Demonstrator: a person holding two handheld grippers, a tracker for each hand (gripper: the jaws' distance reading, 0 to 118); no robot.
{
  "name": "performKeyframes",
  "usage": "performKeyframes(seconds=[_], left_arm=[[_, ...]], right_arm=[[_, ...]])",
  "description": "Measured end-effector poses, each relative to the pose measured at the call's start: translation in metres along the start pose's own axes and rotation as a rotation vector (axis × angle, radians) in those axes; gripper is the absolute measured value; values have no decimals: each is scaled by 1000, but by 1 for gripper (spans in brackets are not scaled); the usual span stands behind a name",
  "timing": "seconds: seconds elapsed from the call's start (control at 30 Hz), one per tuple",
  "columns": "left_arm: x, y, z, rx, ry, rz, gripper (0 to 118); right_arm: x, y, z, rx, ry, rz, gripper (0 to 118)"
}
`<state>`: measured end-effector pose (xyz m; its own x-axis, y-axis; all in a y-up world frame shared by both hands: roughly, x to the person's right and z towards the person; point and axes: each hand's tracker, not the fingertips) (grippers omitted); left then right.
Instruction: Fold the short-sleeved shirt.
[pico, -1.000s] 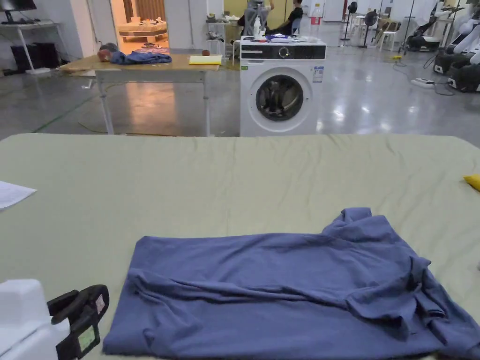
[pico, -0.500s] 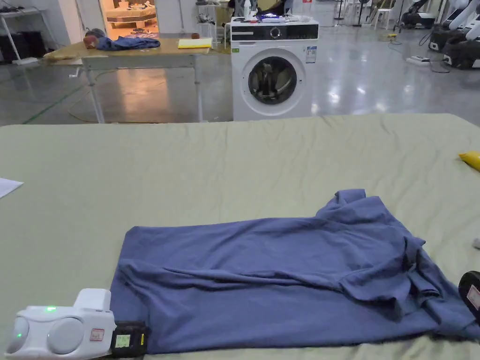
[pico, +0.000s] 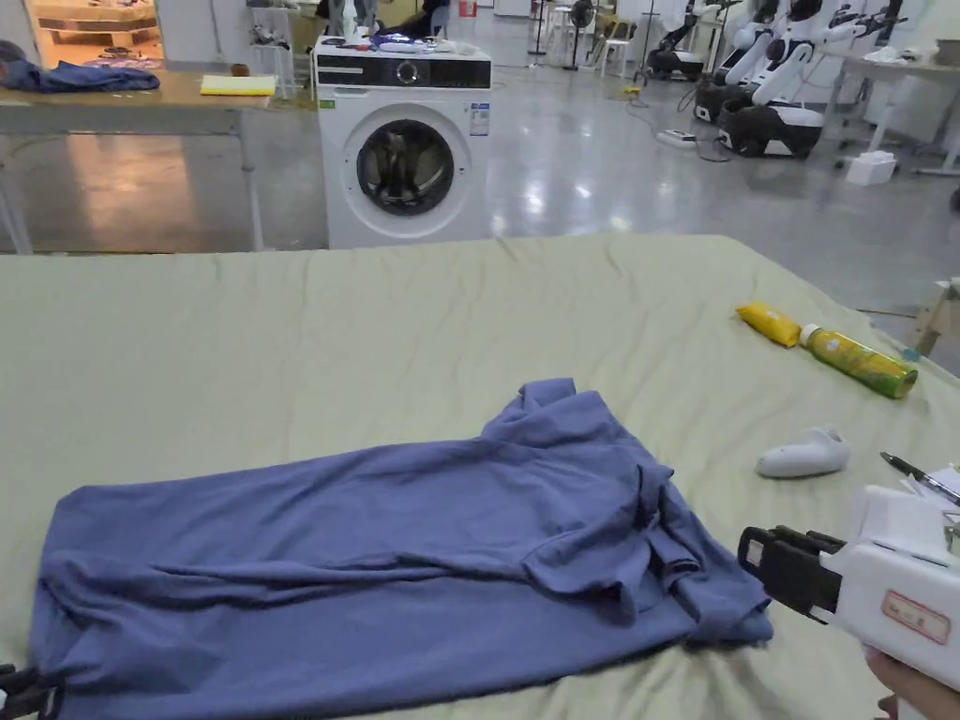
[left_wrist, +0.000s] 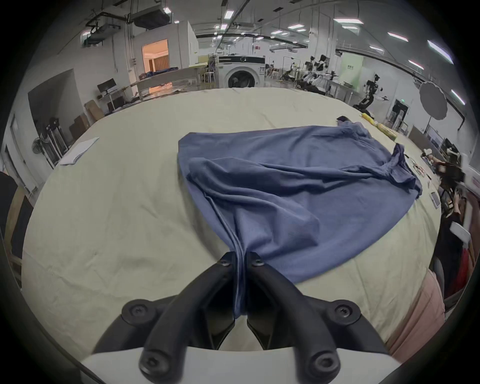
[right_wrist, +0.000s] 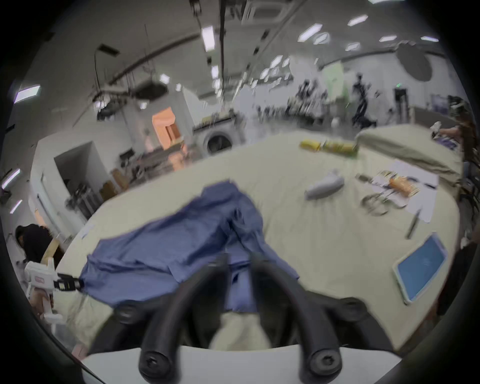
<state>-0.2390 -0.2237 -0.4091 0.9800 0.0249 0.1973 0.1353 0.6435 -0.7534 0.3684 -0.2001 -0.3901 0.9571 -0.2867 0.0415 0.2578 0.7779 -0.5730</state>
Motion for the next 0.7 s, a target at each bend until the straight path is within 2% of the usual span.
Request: performKeyframes(seconds=[0.03,0.07,0.1,0.13,0.17,0.23,0.27,0.3,0.33,0.4,0.43,0.47,0.5,0.57,0.67,0.7], left_arm=[[-2,2,-1,-1,-7,9,0],[-1,2,-1,-5,-1,34,0],[-1,1,0,-11,6,70,0],[0,-1,0,-10,19,94,0],[-2,0,-2,2,48,103,0],[2,-4,-9,11,76,113,0],[3,-6,-13,-3,82,126,0],[1,-6,-19,-20,78,137,0],[1,-7,-22,-28,78,142,0],[4,-5,-21,-23,94,126,0],[0,-3,-22,-26,95,121,0],[-1,-1,-21,-28,93,116,0],[0,0,-19,-28,93,113,0],[-2,2,-14,-14,103,111,0],[-4,12,1,18,102,127,0],[-7,14,6,19,97,125,0]], right_arm=[[8,4,-16,-71,30,-1,48],[13,7,-33,-182,2,9,73],[19,8,-49,-244,-44,-14,100],[24,7,-61,-262,-73,-39,117],[29,9,-71,-245,-76,-66,116],[37,11,-93,-313,-134,-140,110],[38,11,-103,-366,-154,-158,99],[33,9,-111,-409,-178,-110,91],[24,12,-113,-440,-222,15,87],[-1,17,-111,-472,-269,259,68],[-10,17,-107,-449,-231,311,44],[-18,17,-104,-447,-192,327,7],[-26,15,-102,-473,-118,298,6],[-34,7,-102,-514,-128,296,6],[-37,12,-86,-451,-197,416,6],[-35,16,-78,-418,-218,430,6]])
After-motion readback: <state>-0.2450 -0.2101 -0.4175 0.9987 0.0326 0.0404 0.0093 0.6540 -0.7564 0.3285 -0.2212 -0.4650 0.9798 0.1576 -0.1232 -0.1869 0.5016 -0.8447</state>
